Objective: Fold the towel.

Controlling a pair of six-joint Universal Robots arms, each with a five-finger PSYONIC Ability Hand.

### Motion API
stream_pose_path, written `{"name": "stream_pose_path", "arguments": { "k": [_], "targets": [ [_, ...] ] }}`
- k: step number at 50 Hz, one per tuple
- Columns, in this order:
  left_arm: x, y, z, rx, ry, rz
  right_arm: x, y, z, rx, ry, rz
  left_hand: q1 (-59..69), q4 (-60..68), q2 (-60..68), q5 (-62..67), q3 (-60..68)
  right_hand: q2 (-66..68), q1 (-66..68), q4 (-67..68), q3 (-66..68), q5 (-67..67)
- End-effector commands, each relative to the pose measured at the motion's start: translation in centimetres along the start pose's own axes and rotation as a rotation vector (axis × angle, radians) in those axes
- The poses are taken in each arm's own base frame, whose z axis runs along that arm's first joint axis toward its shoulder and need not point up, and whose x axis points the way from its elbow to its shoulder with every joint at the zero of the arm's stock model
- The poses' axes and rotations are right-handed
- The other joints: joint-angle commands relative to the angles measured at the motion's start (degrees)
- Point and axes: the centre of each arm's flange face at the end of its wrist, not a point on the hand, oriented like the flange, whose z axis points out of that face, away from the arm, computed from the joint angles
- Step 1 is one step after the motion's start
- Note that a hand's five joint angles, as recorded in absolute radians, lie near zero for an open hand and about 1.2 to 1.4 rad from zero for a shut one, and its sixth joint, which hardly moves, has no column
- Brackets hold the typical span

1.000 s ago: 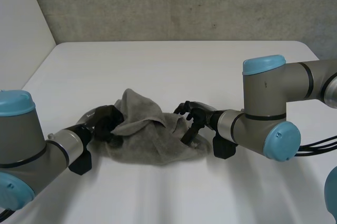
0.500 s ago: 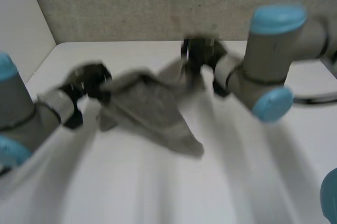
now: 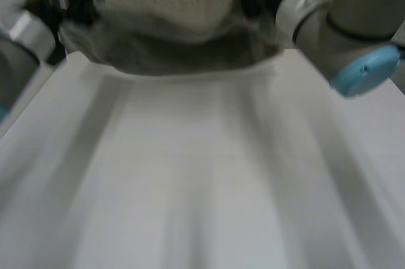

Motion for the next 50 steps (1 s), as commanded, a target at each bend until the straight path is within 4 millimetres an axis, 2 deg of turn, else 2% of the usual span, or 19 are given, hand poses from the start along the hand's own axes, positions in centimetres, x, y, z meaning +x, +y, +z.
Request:
{"name": "stream_pose_path", "arguments": {
  "k": [1,2,3,4,5,7,9,12,14,15,16,17,19,23,28,34,40,46,50],
  "targets": [
    [-0.4,11.3,-7.3,-0.398,-0.012,-0.126,-3.0,9.0,-3.8,-0.361,-0.206,-0.066,6.0,1.9,3.1,4.5,3.1,4.1,3.5,3.0,2.9,3.1],
    [-0.4,11.4,-7.3,-0.399,-0.012,-0.126,-3.1,10.0,-4.8,-0.404,-0.223,-0.068,6.0,1.9,3.1,4.5,3.1,4.1,3.5,3.0,2.9,3.1],
    [-0.4,12.7,-8.6,-0.447,0.004,-0.142,-3.2,10.0,-4.8,-0.405,-0.223,-0.068,6.0,1.9,3.1,4.5,3.1,4.1,3.5,3.0,2.9,3.1],
    [-0.3,13.7,-9.6,-0.483,0.022,-0.142,-3.4,10.9,-5.8,-0.431,-0.231,-0.058,6.0,1.9,3.1,4.5,3.1,4.1,3.5,3.0,2.9,3.1],
    [-0.3,13.7,-9.7,-0.483,0.022,-0.142,-3.4,10.9,-5.9,-0.431,-0.231,-0.058,6.0,1.9,3.1,4.5,3.1,4.1,3.5,3.0,2.9,3.1],
    [0.0,15.1,-11.1,-0.527,0.052,-0.119,-3.3,12.2,-7.7,-0.444,-0.217,-0.061,6.0,1.9,3.1,4.5,3.1,4.1,3.5,3.0,2.9,3.1],
    [0.1,15.5,-11.4,-0.533,0.058,-0.097,-3.1,12.4,-8.4,-0.442,-0.206,-0.065,6.0,1.9,3.1,4.5,3.1,4.1,3.5,3.0,2.9,3.1],
    [0.0,16.1,-11.5,-0.523,0.061,-0.061,-2.9,12.6,-9.5,-0.441,-0.185,-0.069,3.1,-0.9,0.3,1.7,0.2,4.1,3.5,3.0,2.9,3.1],
    [-0.2,16.2,-11.2,-0.502,0.057,-0.041,-3.0,13.0,-10.6,-0.446,-0.176,-0.068,-5.2,-9.3,-8.1,-6.7,-8.1,4.1,3.5,3.0,2.9,3.1],
    [-0.2,16.2,-11.2,-0.502,0.057,-0.041,-3.0,13.0,-10.6,-0.446,-0.176,-0.068,-5.3,-9.3,-8.1,-6.7,-8.2,4.1,3.5,3.0,2.9,3.1],
    [-0.3,16.2,-11.0,-0.489,0.056,-0.034,-3.2,13.3,-11.0,-0.450,-0.175,-0.067,-12.8,-16.8,-15.6,-14.2,-15.7,4.1,3.5,3.0,2.9,3.1],
    [-0.3,16.2,-11.0,-0.488,0.056,-0.034,-3.4,13.6,-11.4,-0.455,-0.176,-0.065,-12.8,-16.9,-15.7,-14.3,-15.7,4.1,3.5,3.0,2.9,3.1],
    [-0.5,16.2,-10.8,-0.468,0.047,-0.021,-3.7,13.9,-11.8,-0.459,-0.178,-0.063,-30.9,-35.0,-33.8,-32.4,-33.8,4.1,3.5,3.0,2.9,3.1],
    [-0.7,16.2,-10.7,-0.462,0.025,-0.009,-4.4,14.6,-12.8,-0.459,-0.176,-0.063,-33.0,-37.1,-35.9,-34.5,-35.9,4.1,3.5,3.0,2.9,3.1],
    [-0.8,16.3,-10.9,-0.464,0.003,0.003,-4.9,15.7,-13.6,-0.446,-0.160,-0.067,-42.8,-46.8,-45.6,-44.2,-45.7,4.1,3.5,3.0,2.9,3.1],
    [-0.7,16.4,-11.1,-0.472,0.003,0.000,-3.6,16.9,-13.7,-0.422,-0.091,-0.078,-42.6,-46.7,-45.5,-44.1,-45.5,4.1,3.5,3.0,2.9,3.1],
    [-0.6,16.7,-11.3,-0.481,0.005,-0.005,-3.4,17.2,-13.8,-0.416,-0.074,-0.070,-42.6,-46.7,-45.5,-44.1,-45.5,4.1,3.5,3.0,2.9,3.1],
    [-1.1,16.0,-10.0,-0.437,0.011,0.016,-3.6,17.3,-13.8,-0.411,-0.075,-0.072,-44.5,-48.5,-47.3,-45.9,-47.4,4.1,3.5,3.0,2.9,3.1],
    [-1.8,15.9,-7.8,-0.397,0.021,0.042,-4.0,17.4,-14.1,-0.416,-0.085,-0.070,-44.5,-48.5,-47.3,-45.9,-47.4,4.1,3.5,3.0,2.9,3.1]
  ]
}}
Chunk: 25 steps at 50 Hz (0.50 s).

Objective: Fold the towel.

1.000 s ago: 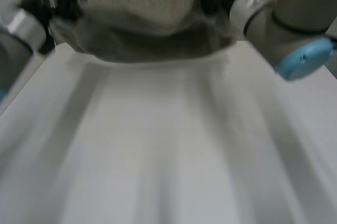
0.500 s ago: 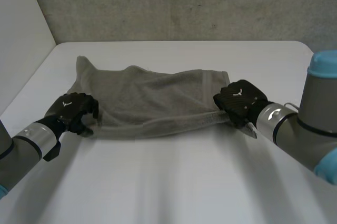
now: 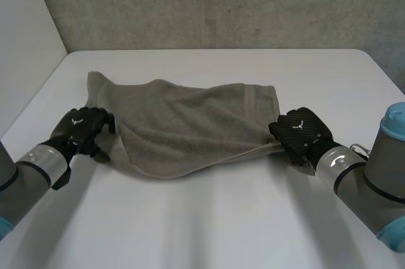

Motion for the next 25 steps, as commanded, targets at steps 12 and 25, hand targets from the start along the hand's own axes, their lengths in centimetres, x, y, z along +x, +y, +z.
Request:
{"name": "stream_pose_path", "arguments": {
  "k": [12,25],
  "targets": [
    [-2.6,-0.7,6.5,-0.054,0.024,0.233,0.1,0.3,0.0,-0.008,0.001,-0.013,-17.8,-18.7,-18.6,-16.4,-18.8,3.2,3.5,2.9,2.7,2.4],
    [-2.0,0.0,8.5,-0.093,0.065,0.245,-0.2,0.6,-0.1,-0.017,-0.007,-0.011,-17.8,-18.7,-18.6,-16.5,-18.8,3.2,3.5,2.9,2.7,2.4]
  ]
}}
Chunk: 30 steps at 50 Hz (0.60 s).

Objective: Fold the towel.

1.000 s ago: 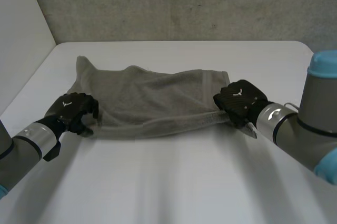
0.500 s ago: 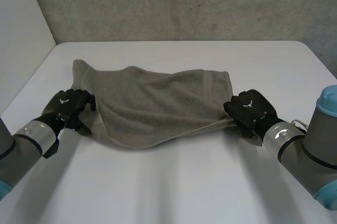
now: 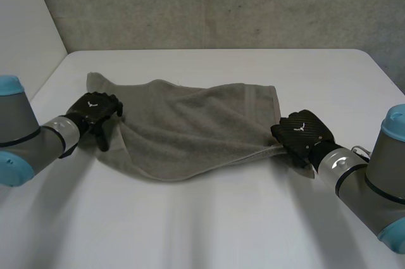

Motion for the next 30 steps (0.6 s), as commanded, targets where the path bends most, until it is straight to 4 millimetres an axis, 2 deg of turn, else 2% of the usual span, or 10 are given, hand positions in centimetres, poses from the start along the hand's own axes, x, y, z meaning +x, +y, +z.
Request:
{"name": "stream_pose_path", "arguments": {
  "k": [1,10,13,17,23,30],
  "targets": [
    [0.1,-0.1,0.6,0.004,0.006,-0.003,-0.3,0.1,-0.1,-0.002,-0.009,0.000,-3.0,-3.0,-2.6,-0.5,-2.8,3.2,3.5,2.9,2.7,2.4],
    [0.4,0.5,0.7,-0.024,0.014,-0.015,-0.4,0.1,0.0,-0.004,-0.014,-0.001,-2.3,-2.3,-1.9,0.1,-2.2,3.2,3.5,2.9,2.7,2.4],
    [0.3,0.9,0.7,-0.043,-0.004,-0.017,-0.5,0.1,0.0,-0.004,-0.014,-0.002,1.9,1.9,2.3,4.4,2.0,3.2,3.5,2.9,2.7,2.4],
    [-0.1,1.0,0.5,-0.071,-0.038,-0.016,-0.4,0.1,-0.1,-0.005,-0.012,-0.001,15.6,15.7,16.1,18.1,15.8,3.2,3.5,2.9,2.7,2.4],
    [-0.4,0.8,0.3,-0.090,-0.066,0.011,-0.5,0.1,-0.1,-0.006,-0.011,-0.002,24.7,24.7,25.1,27.2,24.9,3.2,3.5,2.9,2.7,2.4],
    [-1.2,0.3,-0.3,-0.110,-0.119,0.063,-0.4,0.1,-0.1,-0.007,-0.010,-0.002,25.3,25.3,25.7,27.7,25.4,3.2,3.5,2.9,2.7,2.4]
  ]
}}
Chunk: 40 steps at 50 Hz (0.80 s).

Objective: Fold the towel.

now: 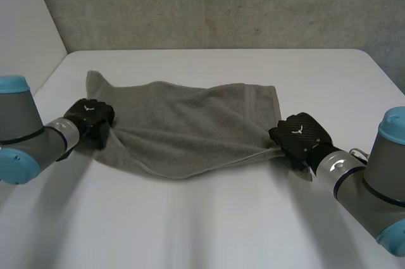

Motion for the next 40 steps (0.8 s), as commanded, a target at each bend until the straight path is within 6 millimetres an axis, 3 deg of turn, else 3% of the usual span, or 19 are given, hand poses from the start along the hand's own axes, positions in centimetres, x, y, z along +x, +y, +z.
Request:
{"name": "stream_pose_path", "arguments": {
  "k": [1,8,21,24,25,26,27,28,36,40],
  "targets": [
    [-0.7,-0.4,-0.6,-0.017,-0.050,0.044,0.0,0.0,0.0,-0.001,0.003,0.000,1.6,0.5,0.3,1.0,0.5,3.2,3.5,2.8,2.7,2.4],
    [-1.7,-1.0,-1.4,-0.023,-0.099,0.040,0.1,0.0,0.0,-0.003,0.005,0.000,0.1,-1.0,-1.2,-0.5,-1.0,3.2,3.5,2.8,2.7,2.4],
    [-0.4,-0.9,-4.5,-0.046,-0.072,0.028,0.0,0.1,0.0,-0.007,0.003,0.001,1.3,0.2,0.0,0.7,0.1,3.2,3.5,2.8,2.7,2.4],
    [0.1,-0.3,-4.8,-0.069,-0.059,0.022,0.0,0.0,0.0,-0.008,0.004,0.001,17.5,16.4,16.2,16.9,16.4,3.2,3.5,2.8,2.7,2.4],
    [0.1,-0.3,-4.8,-0.069,-0.059,0.022,0.0,0.0,0.0,-0.008,0.004,0.001,17.6,16.5,16.3,17.0,16.5,3.2,3.5,2.8,2.7,2.4],
    [0.2,-0.1,-4.8,-0.075,-0.054,0.018,0.0,0.1,0.0,-0.011,0.006,0.001,29.4,28.3,28.1,28.8,28.3,3.2,3.5,2.8,2.7,2.4],
    [0.2,-0.1,-4.8,-0.075,-0.054,0.018,0.1,0.1,0.0,-0.010,0.008,0.003,29.6,28.4,28.2,28.9,28.4,3.2,3.5,2.8,2.7,2.4],
    [0.3,0.1,-4.8,-0.081,-0.048,0.015,0.1,0.1,0.0,-0.010,0.008,0.003,39.0,37.9,37.7,38.4,37.9,3.2,3.5,2.8,2.7,2.4],
    [-0.3,0.5,-5.4,-0.104,-0.064,-0.004,0.7,-0.1,0.0,-0.011,0.020,0.012,39.1,38.0,37.8,38.5,38.0,3.2,3.5,2.8,2.7,2.4],
    [-1.7,-0.7,-6.7,-0.074,-0.107,-0.008,1.1,-0.6,-0.2,-0.021,0.018,0.015,39.1,38.0,37.8,38.5,38.0,3.2,3.5,2.8,2.7,2.4]
  ]
}}
